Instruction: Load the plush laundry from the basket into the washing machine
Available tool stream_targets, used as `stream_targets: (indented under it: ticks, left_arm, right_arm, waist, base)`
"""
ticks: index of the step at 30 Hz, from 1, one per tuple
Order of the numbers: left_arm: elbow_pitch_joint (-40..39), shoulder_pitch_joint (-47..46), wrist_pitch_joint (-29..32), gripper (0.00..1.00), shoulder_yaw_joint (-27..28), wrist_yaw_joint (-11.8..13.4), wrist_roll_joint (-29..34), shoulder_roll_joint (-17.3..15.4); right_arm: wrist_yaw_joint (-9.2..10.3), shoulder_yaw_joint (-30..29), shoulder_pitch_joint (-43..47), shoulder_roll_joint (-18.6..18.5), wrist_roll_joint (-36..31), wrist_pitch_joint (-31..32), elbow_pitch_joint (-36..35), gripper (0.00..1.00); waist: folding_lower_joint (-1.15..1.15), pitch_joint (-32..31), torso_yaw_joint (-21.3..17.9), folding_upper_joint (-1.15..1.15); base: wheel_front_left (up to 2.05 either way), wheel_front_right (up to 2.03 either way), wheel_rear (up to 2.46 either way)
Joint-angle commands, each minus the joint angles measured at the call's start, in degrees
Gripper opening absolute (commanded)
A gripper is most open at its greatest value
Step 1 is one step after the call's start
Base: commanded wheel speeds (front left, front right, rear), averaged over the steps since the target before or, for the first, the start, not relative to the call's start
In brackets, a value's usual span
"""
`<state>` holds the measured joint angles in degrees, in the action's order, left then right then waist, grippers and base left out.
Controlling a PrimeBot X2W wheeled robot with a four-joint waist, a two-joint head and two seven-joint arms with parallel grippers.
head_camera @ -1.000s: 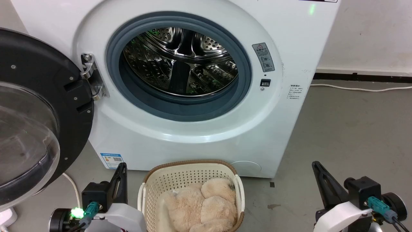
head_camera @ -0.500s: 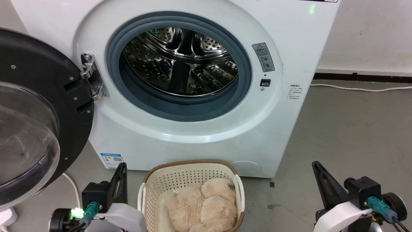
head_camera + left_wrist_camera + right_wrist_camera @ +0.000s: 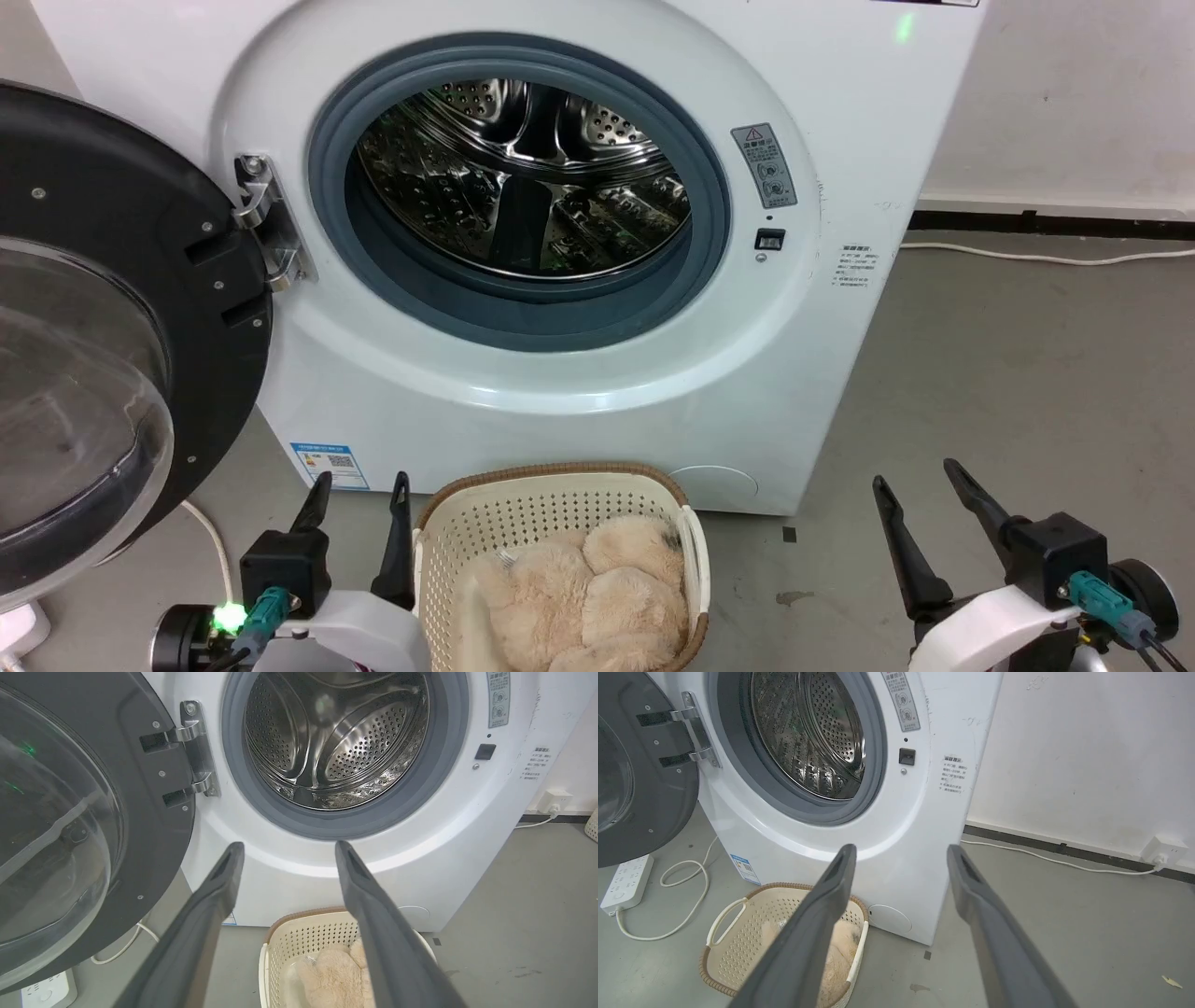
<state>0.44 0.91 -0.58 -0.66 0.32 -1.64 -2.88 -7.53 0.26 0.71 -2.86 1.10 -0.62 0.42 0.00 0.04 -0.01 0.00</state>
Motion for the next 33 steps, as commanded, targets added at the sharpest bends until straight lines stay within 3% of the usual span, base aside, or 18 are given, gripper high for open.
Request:
stream_targets:
  ticks: [1, 17, 33]
  left_arm:
    - [0.23, 0.12, -0.51, 1.0, -0.18, 0.02, -0.5, 0.0]
    - [3.54, -2.51, 0.34, 1.0, -1.94, 0.04, -4.16, -0.07]
    - [12.13, -9.9, 5.04, 1.0, -4.35, -0.97, -8.21, -0.56]
  right_arm:
    - [0.0, -0.01, 0.45, 0.0, 0.69, -0.54, 0.15, 1.0]
    - [0.01, -0.31, 0.27, 0.0, 2.91, -2.44, 0.11, 1.0]
    - [0.01, -1.28, -1.29, 0.0, 5.36, -4.35, -1.09, 1.0]
  waist:
    - [0.0, 0.03, 0.0, 0.0]
    - [0.0, 2.16, -0.29, 0.0]
    - [0.0, 7.79, -1.87, 0.0]
  base:
    - [0.0, 0.0, 0.0]
    - [0.0, 0.0, 0.0]
    - [0.0, 0.0, 0.0]
